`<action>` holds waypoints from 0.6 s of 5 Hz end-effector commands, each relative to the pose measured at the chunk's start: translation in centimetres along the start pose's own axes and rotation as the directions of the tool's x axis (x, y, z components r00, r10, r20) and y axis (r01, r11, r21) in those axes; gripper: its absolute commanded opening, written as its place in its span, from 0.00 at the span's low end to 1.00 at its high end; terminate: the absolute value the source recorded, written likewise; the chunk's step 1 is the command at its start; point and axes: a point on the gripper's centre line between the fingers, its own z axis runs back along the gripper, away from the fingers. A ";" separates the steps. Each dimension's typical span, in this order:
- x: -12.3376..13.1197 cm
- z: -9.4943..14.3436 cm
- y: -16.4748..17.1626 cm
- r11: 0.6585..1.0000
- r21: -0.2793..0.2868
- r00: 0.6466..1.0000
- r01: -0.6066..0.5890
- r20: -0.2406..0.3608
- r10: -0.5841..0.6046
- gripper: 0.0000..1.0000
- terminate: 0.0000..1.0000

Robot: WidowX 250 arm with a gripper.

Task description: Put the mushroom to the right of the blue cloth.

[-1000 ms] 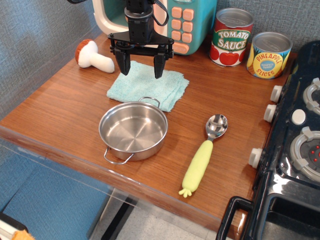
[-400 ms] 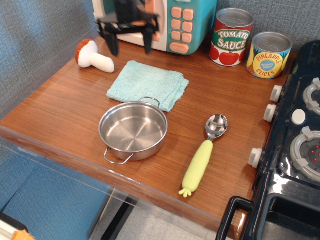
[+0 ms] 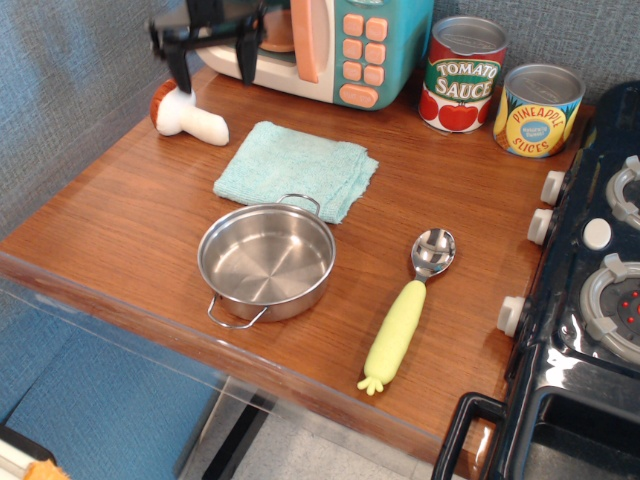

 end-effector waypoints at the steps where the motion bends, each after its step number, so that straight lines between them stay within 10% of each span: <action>1: -1.7 -1.4 2.4 0.995 0.098 1.000 -0.014 -0.024 0.016 1.00 0.00; 2: -2.6 -2.4 2.8 0.992 0.124 0.999 -0.007 -0.034 0.011 1.00 0.00; 3: -3.1 -2.6 3.4 0.994 0.111 0.999 0.000 -0.039 0.004 0.00 0.00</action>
